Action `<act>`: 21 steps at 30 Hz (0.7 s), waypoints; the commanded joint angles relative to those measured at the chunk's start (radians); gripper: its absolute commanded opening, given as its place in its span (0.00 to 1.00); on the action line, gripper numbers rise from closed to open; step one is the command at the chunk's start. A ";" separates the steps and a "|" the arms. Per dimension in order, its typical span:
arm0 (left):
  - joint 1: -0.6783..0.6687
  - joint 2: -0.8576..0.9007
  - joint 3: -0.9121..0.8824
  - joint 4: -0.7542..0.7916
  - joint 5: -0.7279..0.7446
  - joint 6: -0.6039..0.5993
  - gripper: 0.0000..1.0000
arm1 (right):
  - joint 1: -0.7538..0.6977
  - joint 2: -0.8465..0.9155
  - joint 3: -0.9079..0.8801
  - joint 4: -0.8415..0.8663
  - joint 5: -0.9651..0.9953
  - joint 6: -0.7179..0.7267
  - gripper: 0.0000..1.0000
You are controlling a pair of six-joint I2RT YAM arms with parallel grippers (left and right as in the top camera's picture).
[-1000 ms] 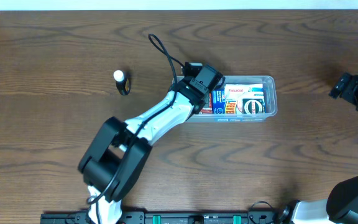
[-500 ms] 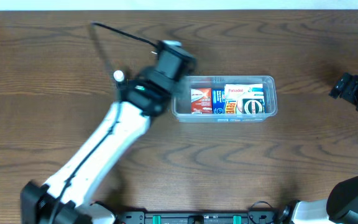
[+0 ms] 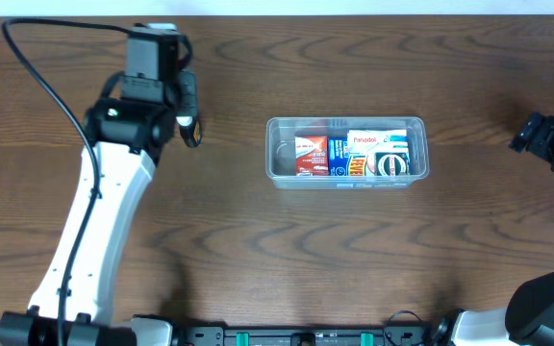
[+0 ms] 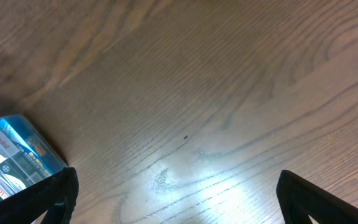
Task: Pack container
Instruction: 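Lower left gripper over the white-capped bottle and grasp it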
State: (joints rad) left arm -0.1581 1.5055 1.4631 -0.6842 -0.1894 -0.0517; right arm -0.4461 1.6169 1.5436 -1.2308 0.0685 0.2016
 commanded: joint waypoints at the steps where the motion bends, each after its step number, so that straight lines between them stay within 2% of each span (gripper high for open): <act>1: 0.054 0.057 0.014 0.019 0.172 0.022 0.26 | -0.005 -0.003 0.012 0.001 0.010 0.011 0.99; 2: 0.064 0.067 0.014 0.027 0.196 0.022 0.34 | -0.005 -0.003 0.012 0.001 0.010 0.011 0.99; 3: 0.070 0.078 0.014 0.036 0.209 0.022 0.38 | -0.005 -0.003 0.012 0.001 0.010 0.011 0.99; 6: 0.080 0.107 0.014 0.063 0.205 0.029 0.44 | -0.005 -0.003 0.012 0.001 0.010 0.011 0.99; 12: 0.079 0.153 0.014 0.084 0.205 0.095 0.74 | -0.005 -0.003 0.012 0.001 0.010 0.011 0.99; 18: 0.079 0.204 0.013 0.052 0.205 0.109 0.82 | -0.005 -0.003 0.012 0.001 0.010 0.011 0.99; 21: 0.079 0.238 0.014 0.044 0.204 0.130 0.82 | -0.005 -0.003 0.012 0.001 0.010 0.011 0.99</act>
State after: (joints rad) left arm -0.0822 1.7088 1.4631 -0.6315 0.0048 0.0444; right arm -0.4461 1.6169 1.5436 -1.2304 0.0685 0.2016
